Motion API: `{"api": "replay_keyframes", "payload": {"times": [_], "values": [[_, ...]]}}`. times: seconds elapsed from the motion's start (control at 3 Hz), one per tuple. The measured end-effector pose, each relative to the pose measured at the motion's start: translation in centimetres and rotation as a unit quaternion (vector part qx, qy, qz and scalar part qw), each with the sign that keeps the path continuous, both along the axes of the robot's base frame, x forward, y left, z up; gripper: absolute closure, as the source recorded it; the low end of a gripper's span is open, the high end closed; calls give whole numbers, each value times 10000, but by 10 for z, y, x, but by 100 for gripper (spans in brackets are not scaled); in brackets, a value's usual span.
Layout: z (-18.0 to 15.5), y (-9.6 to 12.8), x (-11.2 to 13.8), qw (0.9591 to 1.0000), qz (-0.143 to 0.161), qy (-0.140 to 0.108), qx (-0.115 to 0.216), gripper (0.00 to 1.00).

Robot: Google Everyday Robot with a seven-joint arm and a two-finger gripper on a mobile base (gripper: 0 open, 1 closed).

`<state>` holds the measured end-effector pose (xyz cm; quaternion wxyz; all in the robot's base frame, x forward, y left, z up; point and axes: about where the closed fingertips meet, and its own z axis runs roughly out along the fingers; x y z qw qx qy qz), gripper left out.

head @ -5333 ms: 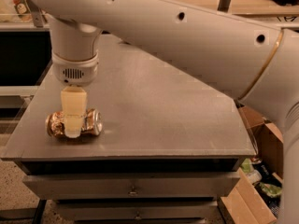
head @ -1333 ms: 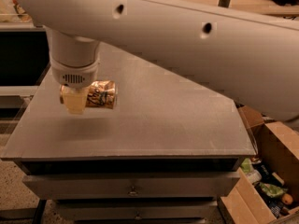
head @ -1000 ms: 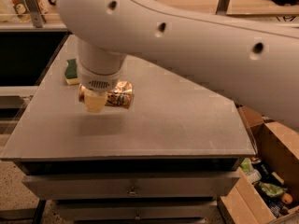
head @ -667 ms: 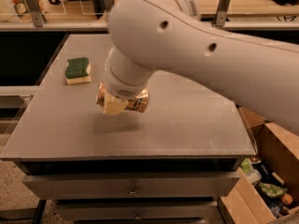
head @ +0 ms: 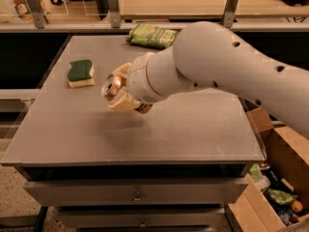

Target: Place orange can upright

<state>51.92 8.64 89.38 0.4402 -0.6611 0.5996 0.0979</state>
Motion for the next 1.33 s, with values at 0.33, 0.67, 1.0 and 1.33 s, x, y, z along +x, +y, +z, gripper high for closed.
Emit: {"api": "replay_keyframes", "payload": {"times": [0.33, 0.67, 1.0, 1.33], "values": [[20, 3, 2, 9961, 283, -206, 806, 100], [28, 1, 4, 9856, 680, -414, 1494, 100], [22, 4, 5, 9829, 871, -593, 1510, 100], [23, 1, 5, 9806, 830, -382, 1735, 100]]}}
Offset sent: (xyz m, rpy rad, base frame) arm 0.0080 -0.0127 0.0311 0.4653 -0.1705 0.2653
